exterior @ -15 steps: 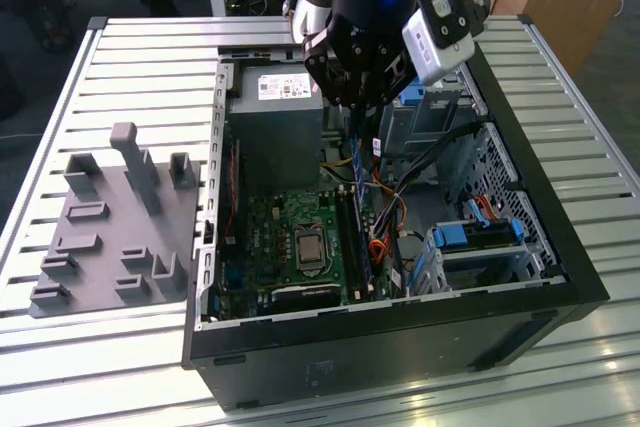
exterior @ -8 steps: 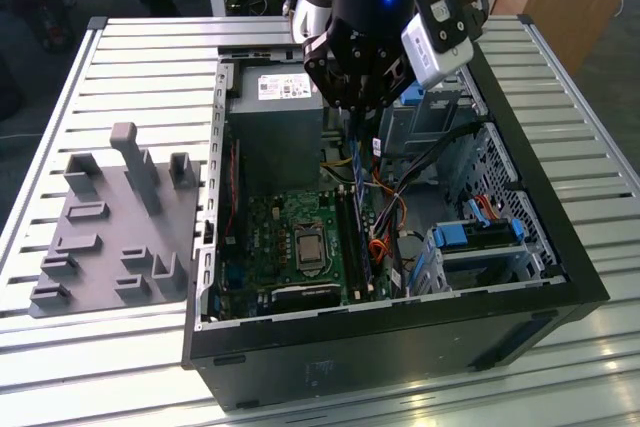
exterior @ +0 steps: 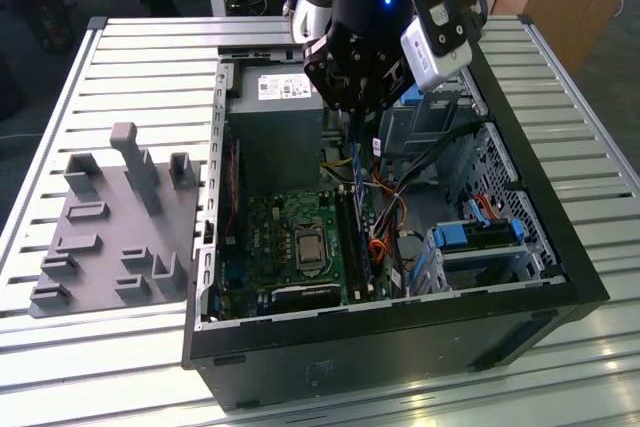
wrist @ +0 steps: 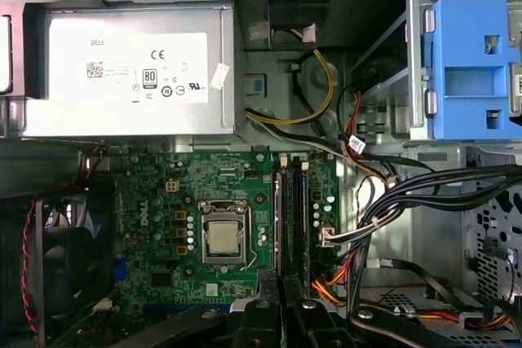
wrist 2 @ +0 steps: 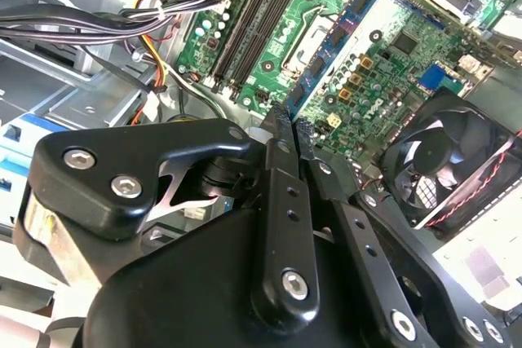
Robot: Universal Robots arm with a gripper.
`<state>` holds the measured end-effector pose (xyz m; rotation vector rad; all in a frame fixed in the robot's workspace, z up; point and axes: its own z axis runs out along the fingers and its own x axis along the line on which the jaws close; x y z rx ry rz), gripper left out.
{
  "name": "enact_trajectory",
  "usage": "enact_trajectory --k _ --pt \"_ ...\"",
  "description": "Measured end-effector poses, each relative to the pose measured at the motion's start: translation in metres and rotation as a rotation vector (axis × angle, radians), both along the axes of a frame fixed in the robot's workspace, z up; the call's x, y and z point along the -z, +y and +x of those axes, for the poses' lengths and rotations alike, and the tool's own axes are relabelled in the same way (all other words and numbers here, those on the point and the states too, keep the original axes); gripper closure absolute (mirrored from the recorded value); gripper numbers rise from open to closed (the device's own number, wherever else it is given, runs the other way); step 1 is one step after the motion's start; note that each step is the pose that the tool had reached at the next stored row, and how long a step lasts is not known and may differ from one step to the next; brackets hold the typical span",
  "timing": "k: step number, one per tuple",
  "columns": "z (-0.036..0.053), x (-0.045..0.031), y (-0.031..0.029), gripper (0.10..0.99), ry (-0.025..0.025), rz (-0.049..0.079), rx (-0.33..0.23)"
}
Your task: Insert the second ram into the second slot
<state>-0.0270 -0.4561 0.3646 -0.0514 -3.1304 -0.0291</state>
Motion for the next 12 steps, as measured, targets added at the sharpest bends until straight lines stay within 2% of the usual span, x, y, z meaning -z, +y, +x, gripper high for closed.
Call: enact_trajectory --k 12 --pt "0.0 0.0025 0.0 0.949 -0.0001 -0.002 0.0"
